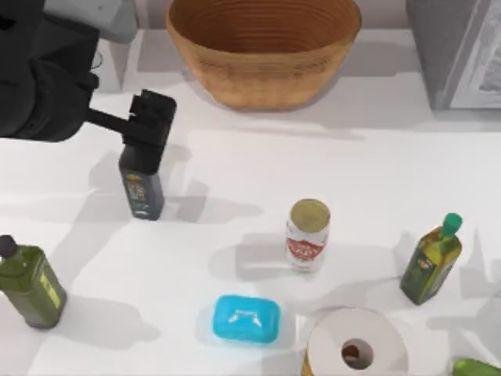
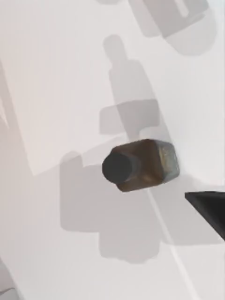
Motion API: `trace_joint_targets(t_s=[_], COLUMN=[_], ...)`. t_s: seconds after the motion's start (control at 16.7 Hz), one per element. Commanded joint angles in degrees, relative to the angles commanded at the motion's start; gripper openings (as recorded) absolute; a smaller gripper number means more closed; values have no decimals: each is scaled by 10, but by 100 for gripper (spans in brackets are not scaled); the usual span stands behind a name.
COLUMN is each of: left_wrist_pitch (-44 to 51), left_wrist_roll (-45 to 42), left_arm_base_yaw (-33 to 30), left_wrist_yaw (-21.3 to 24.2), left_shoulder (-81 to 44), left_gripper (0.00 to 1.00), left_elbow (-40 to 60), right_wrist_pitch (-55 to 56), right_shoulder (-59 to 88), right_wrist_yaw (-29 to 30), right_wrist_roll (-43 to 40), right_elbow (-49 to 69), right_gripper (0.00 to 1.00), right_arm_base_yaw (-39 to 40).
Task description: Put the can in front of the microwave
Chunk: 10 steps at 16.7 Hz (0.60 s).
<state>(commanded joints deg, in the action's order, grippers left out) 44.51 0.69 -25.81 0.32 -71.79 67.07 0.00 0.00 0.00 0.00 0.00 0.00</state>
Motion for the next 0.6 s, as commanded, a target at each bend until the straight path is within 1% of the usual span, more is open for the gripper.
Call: trace_joint_targets(t_s=[0.3,0.6], left_wrist_pitch=[182,314], left_wrist_roll=[3,5], left_arm_base_yaw=[-103,-182], left_wrist_yaw=[3,2], left_shoulder=[-306,-516], left_gripper=[100,100], left_elbow=[271,480], right_wrist_pitch=[0,0], right_shoulder=[0,0], right_wrist_yaw=[0,0], right_wrist_roll=[0,0], right_elbow=[0,0], right_gripper=[100,100], right_arm_base_yaw=[0,0])
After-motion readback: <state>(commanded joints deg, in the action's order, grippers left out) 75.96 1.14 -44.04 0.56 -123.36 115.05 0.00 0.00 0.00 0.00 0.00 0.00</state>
